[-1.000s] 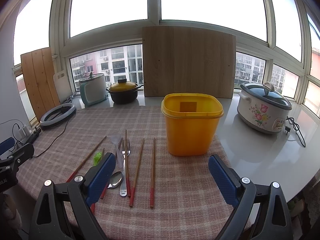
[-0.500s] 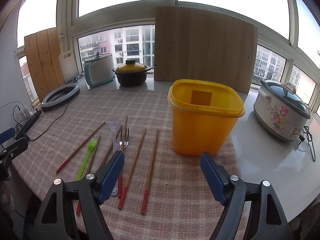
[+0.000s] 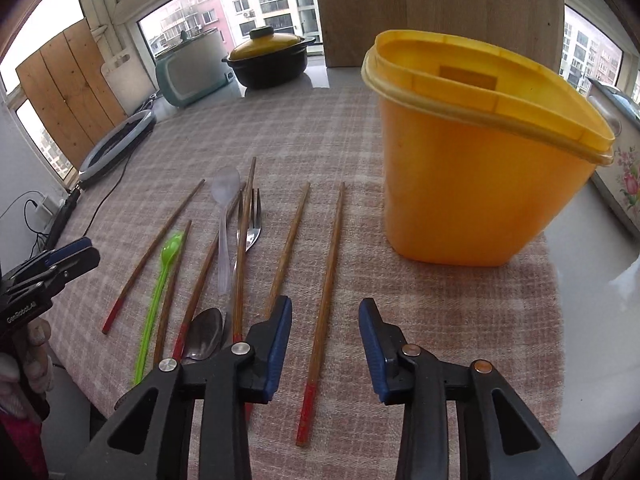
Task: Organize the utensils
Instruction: 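Close the right tool on a red-tipped chopstick while the left tool grasps another chopstick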
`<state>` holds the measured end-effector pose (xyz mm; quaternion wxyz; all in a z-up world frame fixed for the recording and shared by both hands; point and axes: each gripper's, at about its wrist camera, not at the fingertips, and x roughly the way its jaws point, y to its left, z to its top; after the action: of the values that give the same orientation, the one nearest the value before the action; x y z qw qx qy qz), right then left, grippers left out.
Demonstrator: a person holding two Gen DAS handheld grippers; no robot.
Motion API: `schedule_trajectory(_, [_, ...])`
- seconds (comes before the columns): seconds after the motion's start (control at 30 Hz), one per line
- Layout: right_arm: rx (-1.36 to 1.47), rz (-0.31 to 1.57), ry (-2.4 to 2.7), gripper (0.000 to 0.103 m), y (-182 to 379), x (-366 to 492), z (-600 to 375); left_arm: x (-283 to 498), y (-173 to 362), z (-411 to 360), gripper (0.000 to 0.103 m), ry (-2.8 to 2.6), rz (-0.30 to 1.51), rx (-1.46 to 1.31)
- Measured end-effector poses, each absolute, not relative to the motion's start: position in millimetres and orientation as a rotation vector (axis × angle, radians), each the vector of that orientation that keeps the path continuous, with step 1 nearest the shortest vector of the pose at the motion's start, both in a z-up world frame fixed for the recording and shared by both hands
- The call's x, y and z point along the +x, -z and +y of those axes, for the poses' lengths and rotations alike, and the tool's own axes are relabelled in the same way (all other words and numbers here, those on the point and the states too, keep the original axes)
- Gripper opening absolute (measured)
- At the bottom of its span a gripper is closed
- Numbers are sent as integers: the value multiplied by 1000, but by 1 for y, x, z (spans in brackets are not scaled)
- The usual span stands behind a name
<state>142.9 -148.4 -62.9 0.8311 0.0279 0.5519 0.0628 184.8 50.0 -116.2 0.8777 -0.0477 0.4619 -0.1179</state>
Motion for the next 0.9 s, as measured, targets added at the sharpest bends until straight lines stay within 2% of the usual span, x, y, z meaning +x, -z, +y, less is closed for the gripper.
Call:
schedule_trajectory(0.07, [44,1190,-127,33,69,147,-146,198,125,46,33,263,999,-95])
schedule_trajectory(0.1, [42,1200,-125,32,71,149,-145,203,129,44,30,277,1019,-94])
schedule_trajectory(0.13, [45,1211,-121,31,74,152,-144,209,134,43,21,282,1039,-95])
schedule_trajectory(0.2, [56,1228,-114,29,78,156,-145,217,142,42,18,287,1075,-117])
schedule_trajectory(0.3, [62,1246,-107,28,84,162,-142,228,152,39,18,289,1107,-117])
schedule_trajectory(0.4, [49,1259,-103,27,89,166,-138,237,157,36,12,283,1126,-94])
schedule_trajectory(0.7, [16,1294,-67,26,98,173,-134,257,160,32,12,279,1146,-62])
schedule_trajectory(0.77, [15,1307,-59,24,102,175,-134,259,160,30,11,281,1146,-42])
schedule_trajectory(0.8, [8,1305,-57,23,103,176,-133,259,160,29,7,275,1147,-30])
schedule_trajectory(0.87, [-11,1309,-55,21,103,179,-129,260,160,31,4,277,1149,-37])
schedule_trajectory(0.9, [-14,1311,-58,15,103,180,-127,261,160,33,4,280,1151,-46])
